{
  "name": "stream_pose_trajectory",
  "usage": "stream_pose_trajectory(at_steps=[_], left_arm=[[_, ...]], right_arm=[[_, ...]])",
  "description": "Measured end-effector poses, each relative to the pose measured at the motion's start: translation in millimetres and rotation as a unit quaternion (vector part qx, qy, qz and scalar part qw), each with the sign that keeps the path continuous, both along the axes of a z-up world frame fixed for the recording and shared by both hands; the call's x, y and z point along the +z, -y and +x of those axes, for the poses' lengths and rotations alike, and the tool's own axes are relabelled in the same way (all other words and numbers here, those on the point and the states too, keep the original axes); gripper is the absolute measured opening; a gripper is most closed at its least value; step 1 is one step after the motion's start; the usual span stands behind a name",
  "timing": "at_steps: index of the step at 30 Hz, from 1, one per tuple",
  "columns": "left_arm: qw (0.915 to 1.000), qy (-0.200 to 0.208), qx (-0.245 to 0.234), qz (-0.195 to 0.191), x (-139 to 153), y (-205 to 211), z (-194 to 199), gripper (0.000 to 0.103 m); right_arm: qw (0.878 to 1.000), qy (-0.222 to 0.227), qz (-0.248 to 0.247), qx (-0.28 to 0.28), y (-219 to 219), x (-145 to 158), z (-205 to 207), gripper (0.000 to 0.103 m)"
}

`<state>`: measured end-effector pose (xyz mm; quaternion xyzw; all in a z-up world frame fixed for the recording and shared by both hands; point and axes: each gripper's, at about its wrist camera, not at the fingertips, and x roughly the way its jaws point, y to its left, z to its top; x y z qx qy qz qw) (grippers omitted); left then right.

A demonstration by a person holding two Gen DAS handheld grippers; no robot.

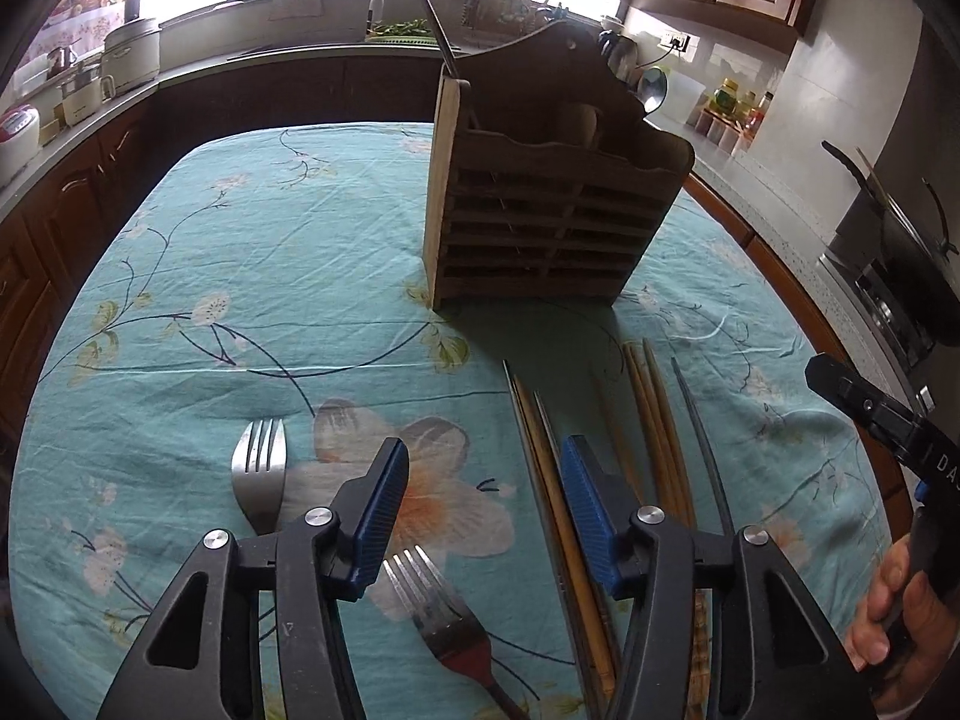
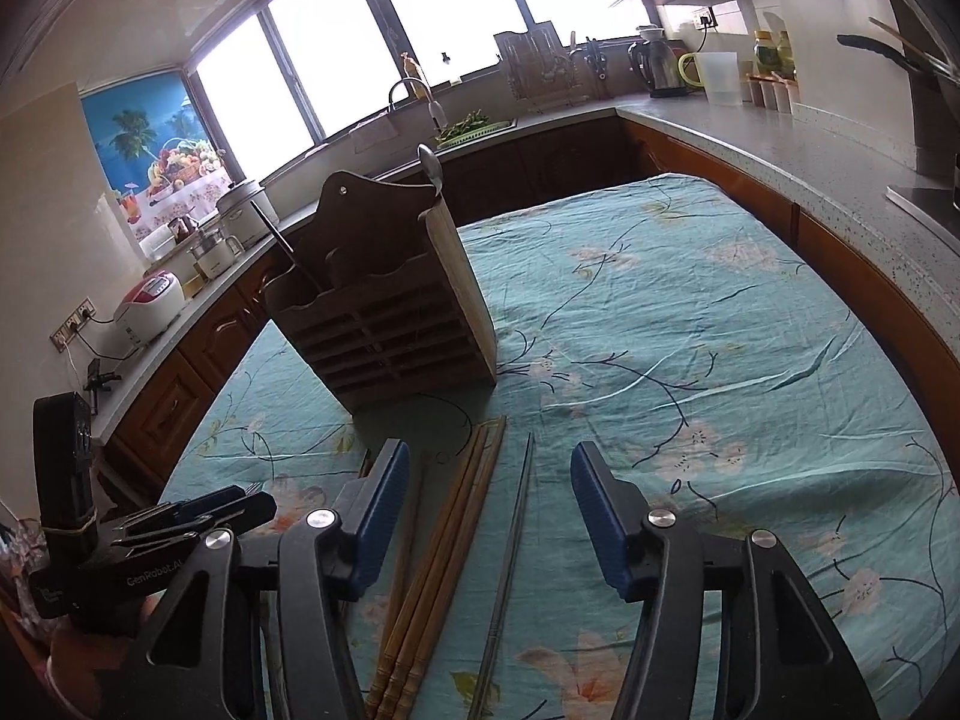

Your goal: Organize utensils

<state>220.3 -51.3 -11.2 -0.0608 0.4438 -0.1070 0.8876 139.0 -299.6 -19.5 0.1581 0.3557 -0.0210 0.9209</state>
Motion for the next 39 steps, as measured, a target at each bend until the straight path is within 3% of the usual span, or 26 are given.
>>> stream_pose_trajectory(at_steps=[2, 6, 12, 22, 27, 39], left_arm=[[0.9999, -0.009, -0.003, 0.007, -3, 5, 8, 0.049], [0.9991, -0.031, -0.01, 0.026, -15, 16, 29, 0.037], [0.9981, -0.052, -0.014, 0.031, -33, 25, 49, 0.032], [0.9972, -0.048, -0.023, 0.053, -47, 36, 61, 0.029], [0.9962, -0.041, -0.032, 0.07, -48, 41, 64, 0.028], [0.9964, -0.018, -0.037, 0.074, -54, 44, 79, 0.007]], right_arm=[[1.0, -0.014, 0.0, 0.001, 0, -7, 6, 0.046], [0.999, -0.039, 0.002, 0.008, -1, -22, 17, 0.032], [0.998, -0.061, 0.006, 0.013, 1, -38, 27, 0.031], [0.996, -0.093, -0.001, 0.014, 3, -58, 42, 0.021], [0.994, -0.104, -0.024, 0.016, 0, -66, 52, 0.015], [0.983, -0.122, -0.129, 0.04, -25, -70, 80, 0.013]])
